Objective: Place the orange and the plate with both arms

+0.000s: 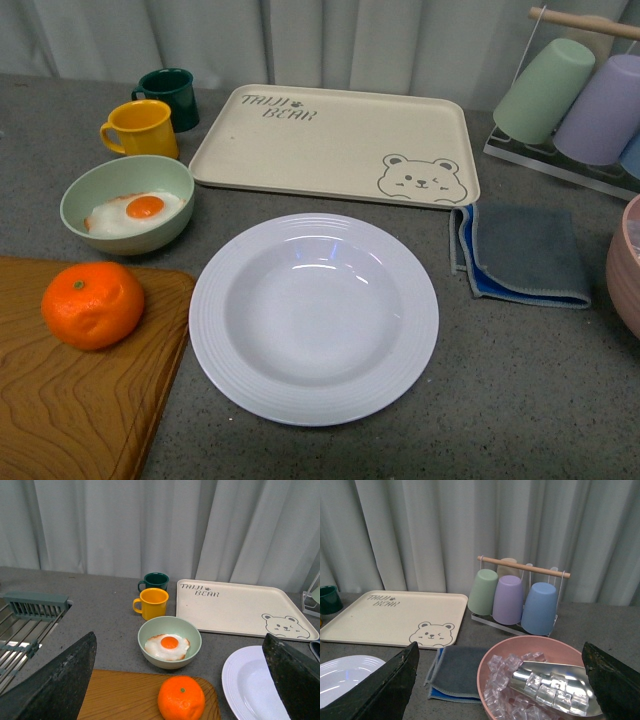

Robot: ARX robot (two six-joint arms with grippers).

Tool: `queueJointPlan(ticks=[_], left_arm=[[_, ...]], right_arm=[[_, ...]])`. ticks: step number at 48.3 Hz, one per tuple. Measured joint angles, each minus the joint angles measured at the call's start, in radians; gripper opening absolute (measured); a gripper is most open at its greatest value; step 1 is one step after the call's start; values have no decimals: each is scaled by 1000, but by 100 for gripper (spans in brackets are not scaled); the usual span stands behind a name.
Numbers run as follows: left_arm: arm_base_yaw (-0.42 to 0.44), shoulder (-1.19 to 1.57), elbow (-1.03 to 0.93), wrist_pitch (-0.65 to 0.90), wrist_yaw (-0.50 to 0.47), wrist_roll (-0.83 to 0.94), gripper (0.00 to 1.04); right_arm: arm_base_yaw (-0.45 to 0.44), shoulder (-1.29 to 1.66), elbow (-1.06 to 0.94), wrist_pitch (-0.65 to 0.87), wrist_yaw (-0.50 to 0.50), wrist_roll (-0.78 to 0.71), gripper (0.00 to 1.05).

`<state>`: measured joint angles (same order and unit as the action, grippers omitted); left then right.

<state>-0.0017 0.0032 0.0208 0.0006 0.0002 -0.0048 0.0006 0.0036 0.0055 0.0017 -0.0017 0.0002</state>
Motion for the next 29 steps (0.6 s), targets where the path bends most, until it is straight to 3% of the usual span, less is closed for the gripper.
queueJointPlan(ticks=[29], left_arm=[[0, 0, 0, 0, 0, 0, 98]], right_arm=[[0, 0, 0, 0, 0, 0, 95]])
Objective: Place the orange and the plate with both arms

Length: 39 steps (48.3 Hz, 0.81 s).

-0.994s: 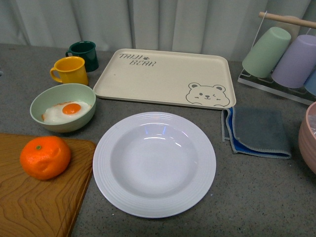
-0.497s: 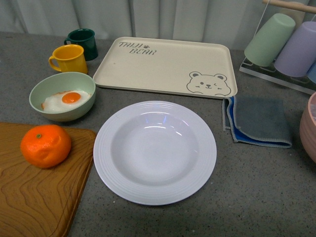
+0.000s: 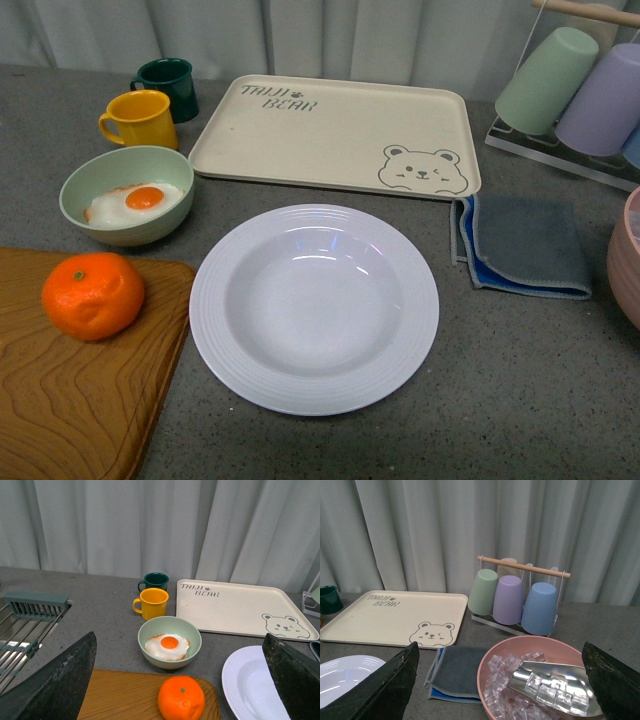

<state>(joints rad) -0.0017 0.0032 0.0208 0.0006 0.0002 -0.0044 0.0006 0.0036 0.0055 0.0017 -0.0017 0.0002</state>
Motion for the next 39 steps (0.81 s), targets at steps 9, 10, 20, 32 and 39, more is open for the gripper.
queueJointPlan(ticks=[9, 10, 20, 32, 39], left_arm=[[0, 0, 0, 0, 0, 0, 98], [0, 0, 0, 0, 0, 0, 98], [0, 0, 0, 0, 0, 0, 98], [0, 0, 0, 0, 0, 0, 98], [0, 0, 0, 0, 0, 0, 98]], right_arm=[[0, 0, 0, 0, 0, 0, 95], [0, 0, 0, 0, 0, 0, 95], [0, 0, 0, 0, 0, 0, 95], [0, 0, 0, 0, 0, 0, 95], [0, 0, 0, 0, 0, 0, 95]])
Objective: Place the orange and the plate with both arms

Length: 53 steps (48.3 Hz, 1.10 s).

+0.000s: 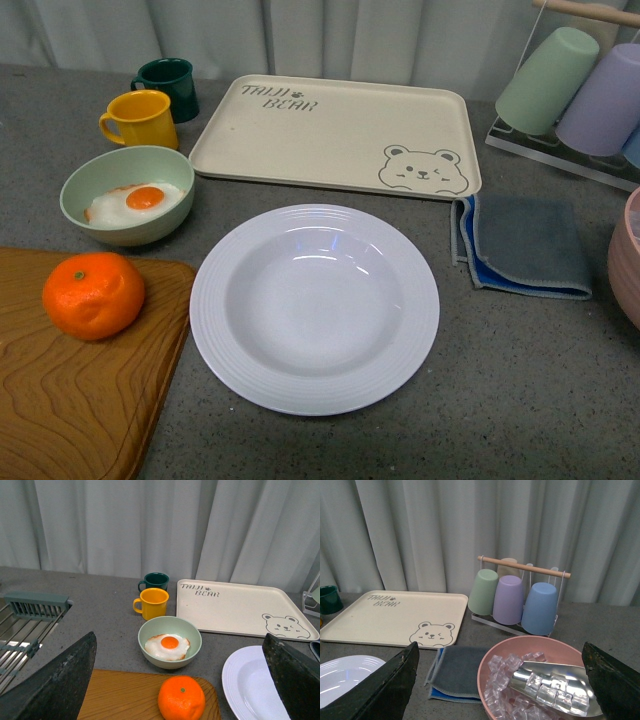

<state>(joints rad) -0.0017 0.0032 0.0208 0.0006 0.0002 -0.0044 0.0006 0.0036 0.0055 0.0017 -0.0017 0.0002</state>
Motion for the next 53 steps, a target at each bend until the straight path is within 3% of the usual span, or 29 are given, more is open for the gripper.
queueJointPlan(ticks=[53], left_arm=[[0, 0, 0, 0, 0, 0, 98]], right_arm=[[0, 0, 0, 0, 0, 0, 95]])
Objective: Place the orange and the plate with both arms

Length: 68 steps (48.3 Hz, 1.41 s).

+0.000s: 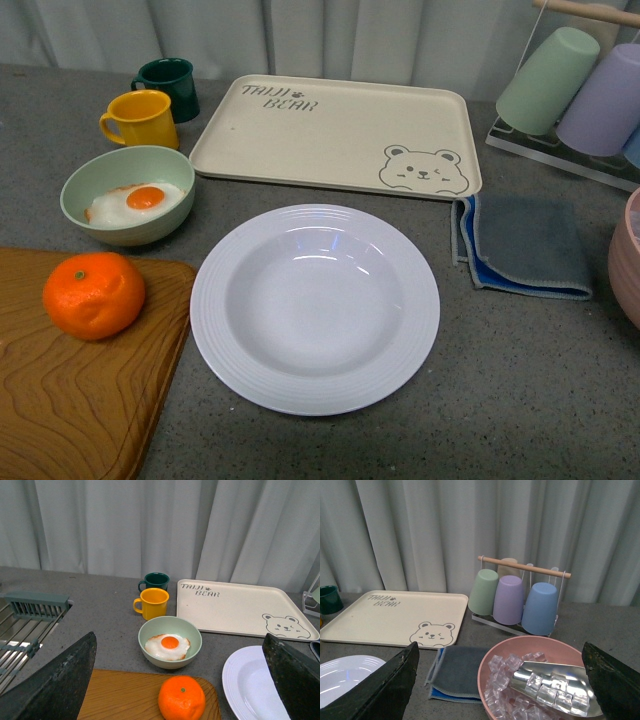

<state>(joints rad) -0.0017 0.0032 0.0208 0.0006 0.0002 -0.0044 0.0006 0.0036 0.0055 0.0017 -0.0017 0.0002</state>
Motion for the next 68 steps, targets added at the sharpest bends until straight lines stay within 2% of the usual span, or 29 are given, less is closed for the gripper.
queueJointPlan(ticks=[23, 25, 27, 28, 33, 43, 48, 55, 68], left_arm=[[0, 0, 0, 0, 0, 0, 98], [-15, 15, 8, -32, -48, -15, 98], [-54, 101, 46, -123, -173, -54, 98], [-58, 137, 49, -117, -194, -58, 98], [-43, 357, 73, 14, -174, -105, 98], [-12, 903, 222, 299, -24, -129, 98], [13, 1140, 302, 309, -8, -119, 98], [27, 1353, 420, 213, 29, -138, 98], [-16, 1520, 542, 155, 50, -138, 98]], right_arm=[[0, 0, 0, 0, 0, 0, 95], [0, 0, 0, 0, 0, 0, 95], [0, 0, 0, 0, 0, 0, 95], [0, 0, 0, 0, 0, 0, 95], [0, 0, 0, 0, 0, 0, 95], [0, 0, 0, 0, 0, 0, 95], [0, 0, 0, 0, 0, 0, 95], [0, 0, 0, 0, 0, 0, 95], [0, 0, 0, 0, 0, 0, 95]])
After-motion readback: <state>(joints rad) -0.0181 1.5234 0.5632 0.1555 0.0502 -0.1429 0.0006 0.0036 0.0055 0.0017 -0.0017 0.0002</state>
